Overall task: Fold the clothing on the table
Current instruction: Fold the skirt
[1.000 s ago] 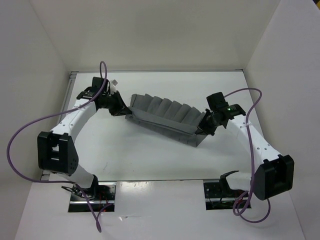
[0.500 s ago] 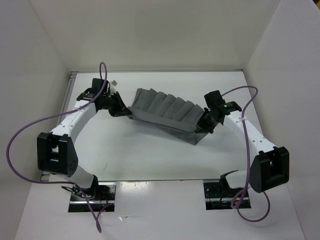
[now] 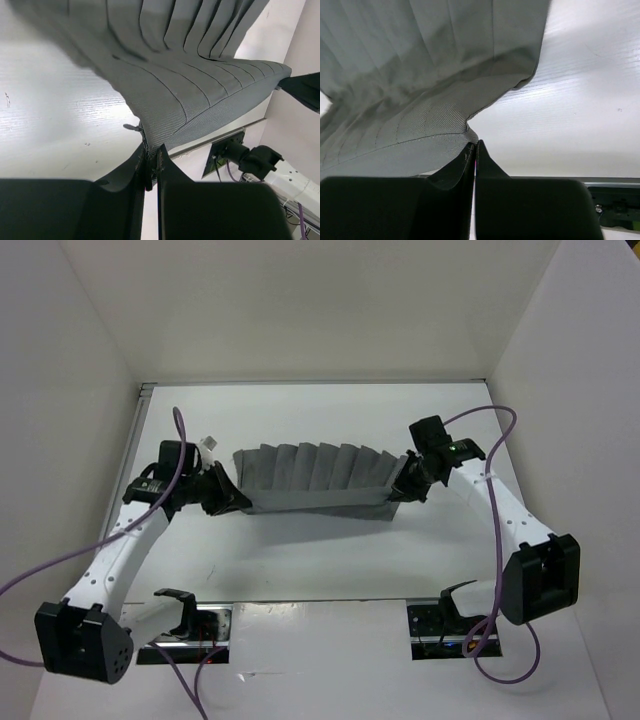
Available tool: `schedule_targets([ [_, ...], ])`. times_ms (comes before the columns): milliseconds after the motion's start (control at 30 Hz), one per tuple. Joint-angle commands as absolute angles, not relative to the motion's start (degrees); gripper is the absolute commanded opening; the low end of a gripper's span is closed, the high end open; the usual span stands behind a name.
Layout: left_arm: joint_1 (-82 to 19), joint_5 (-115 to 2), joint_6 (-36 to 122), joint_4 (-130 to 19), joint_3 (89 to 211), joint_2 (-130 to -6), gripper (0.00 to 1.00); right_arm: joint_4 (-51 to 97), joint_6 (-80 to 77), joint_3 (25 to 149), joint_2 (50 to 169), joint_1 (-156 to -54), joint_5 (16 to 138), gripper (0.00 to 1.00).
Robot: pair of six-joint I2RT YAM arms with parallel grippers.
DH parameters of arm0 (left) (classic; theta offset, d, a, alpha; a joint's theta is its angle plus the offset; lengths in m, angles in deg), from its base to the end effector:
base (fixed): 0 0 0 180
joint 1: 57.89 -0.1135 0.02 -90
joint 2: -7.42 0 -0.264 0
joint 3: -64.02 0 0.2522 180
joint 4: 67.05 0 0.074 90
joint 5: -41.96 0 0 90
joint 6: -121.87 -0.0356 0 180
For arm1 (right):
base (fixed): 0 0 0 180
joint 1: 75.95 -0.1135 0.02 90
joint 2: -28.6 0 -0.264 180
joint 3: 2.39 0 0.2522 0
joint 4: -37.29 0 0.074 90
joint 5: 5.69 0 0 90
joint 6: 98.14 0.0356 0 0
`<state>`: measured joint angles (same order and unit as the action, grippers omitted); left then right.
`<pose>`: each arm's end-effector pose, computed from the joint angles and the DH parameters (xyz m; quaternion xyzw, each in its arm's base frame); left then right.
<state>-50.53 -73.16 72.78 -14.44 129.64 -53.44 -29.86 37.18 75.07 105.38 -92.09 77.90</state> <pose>0.2104 -0.0424 0.2863 -0.1880 0.8946 -0.3287 0.2373 0.2443 0.0748 0.2732 0.2352 0.9488 0.1511 0.1470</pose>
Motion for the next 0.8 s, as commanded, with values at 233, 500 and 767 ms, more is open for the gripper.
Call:
schedule_targets([
  [233,-51.65,-64.93,70.72,-22.26,141.4,-78.32,0.04,-29.83,34.32,79.56,109.8,-89.22,85.54,0.0],
  [500,-52.26,-63.08,70.63,-24.9,156.17,-98.45,0.21,-21.83,29.83,90.09,125.26,-84.13,81.87,0.1],
  [767,-55.6,-67.81,76.25,-29.64,163.03,-105.7,0.6,-11.03,27.72,105.23,140.31,-81.58,80.71,0.35],
])
